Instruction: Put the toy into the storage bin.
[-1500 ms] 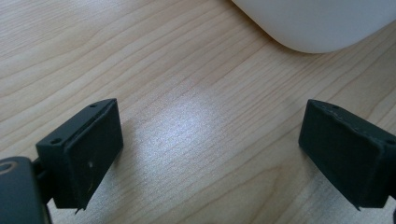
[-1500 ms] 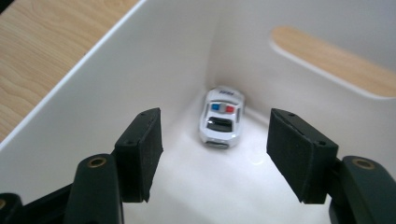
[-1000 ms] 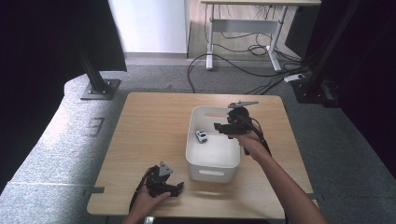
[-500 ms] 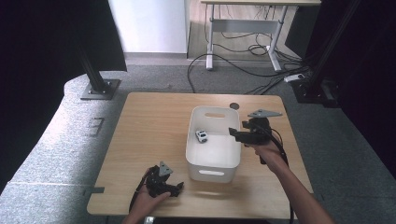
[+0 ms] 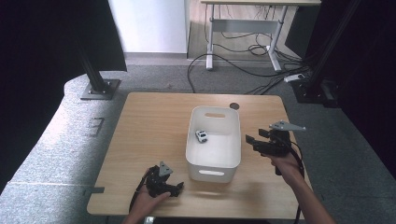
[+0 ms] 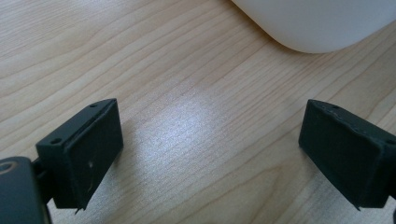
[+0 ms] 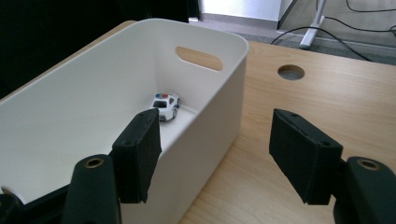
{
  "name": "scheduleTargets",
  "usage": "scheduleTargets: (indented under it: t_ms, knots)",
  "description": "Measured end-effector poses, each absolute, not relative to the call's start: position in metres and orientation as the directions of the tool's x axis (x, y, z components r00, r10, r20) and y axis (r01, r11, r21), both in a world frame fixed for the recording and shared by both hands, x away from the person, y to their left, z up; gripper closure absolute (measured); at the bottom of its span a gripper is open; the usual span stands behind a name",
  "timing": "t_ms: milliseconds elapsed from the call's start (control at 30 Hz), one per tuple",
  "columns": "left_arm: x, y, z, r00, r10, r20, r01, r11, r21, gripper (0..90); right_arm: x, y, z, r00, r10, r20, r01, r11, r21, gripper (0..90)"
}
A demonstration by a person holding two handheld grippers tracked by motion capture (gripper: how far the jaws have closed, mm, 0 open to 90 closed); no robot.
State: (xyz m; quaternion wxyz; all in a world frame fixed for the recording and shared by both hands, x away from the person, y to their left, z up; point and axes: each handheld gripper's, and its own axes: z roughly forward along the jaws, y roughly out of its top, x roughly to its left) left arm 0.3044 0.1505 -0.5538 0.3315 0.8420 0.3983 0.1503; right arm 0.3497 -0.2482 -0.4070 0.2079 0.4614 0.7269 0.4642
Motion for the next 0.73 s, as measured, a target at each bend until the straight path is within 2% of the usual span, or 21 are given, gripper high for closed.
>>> scheduleTargets:
  t_ms: [333, 733]
  knots:
    - [0.304, 0.15, -0.554, 0.638, 0.77, -0.011, 0.571, -0.463, 0.678, 6.3, 0.338, -0.272, -0.428, -0.458, 0.879, 0.135, 0.488, 0.122, 0.864, 33.2]
    - [0.304, 0.15, -0.554, 0.638, 0.77, -0.01, 0.57, -0.464, 0.678, 6.4, 0.333, -0.278, -0.443, -0.445, 0.889, 0.11, 0.492, 0.14, 0.86, 32.7]
